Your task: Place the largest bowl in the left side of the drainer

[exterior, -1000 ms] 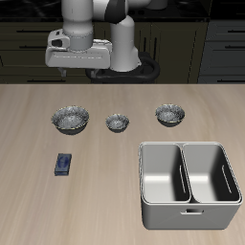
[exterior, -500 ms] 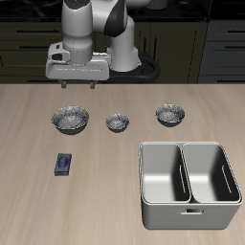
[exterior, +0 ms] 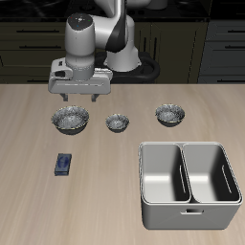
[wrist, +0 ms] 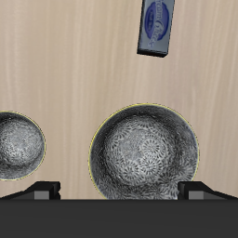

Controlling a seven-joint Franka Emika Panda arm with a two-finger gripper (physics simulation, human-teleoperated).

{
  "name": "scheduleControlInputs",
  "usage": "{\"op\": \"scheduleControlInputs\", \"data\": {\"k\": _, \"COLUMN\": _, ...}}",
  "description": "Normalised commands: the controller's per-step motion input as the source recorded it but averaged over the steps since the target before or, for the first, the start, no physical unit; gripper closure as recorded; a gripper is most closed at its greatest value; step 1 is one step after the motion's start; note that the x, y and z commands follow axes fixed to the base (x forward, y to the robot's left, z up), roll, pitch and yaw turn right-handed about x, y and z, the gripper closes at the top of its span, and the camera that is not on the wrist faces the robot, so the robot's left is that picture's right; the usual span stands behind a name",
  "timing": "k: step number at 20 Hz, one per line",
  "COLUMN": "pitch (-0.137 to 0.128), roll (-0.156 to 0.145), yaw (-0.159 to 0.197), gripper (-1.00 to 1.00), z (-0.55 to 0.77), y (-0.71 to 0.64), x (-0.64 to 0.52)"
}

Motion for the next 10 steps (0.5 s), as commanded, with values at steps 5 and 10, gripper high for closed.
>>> {"op": "scheduleControlInputs", "data": {"k": 5, "pitch": 0.018, "roll": -0.002, "yaw": -0.004, "gripper": -1.00, "z": -0.19, "y": 0.03, "x": 0.03}}
{"op": "scheduleControlInputs", "data": {"k": 10, "pitch": 0.036, "roll": 0.003, "yaw": -0.015, "gripper": -1.00, "z": -0.22, "y": 0.02, "x": 0.02}}
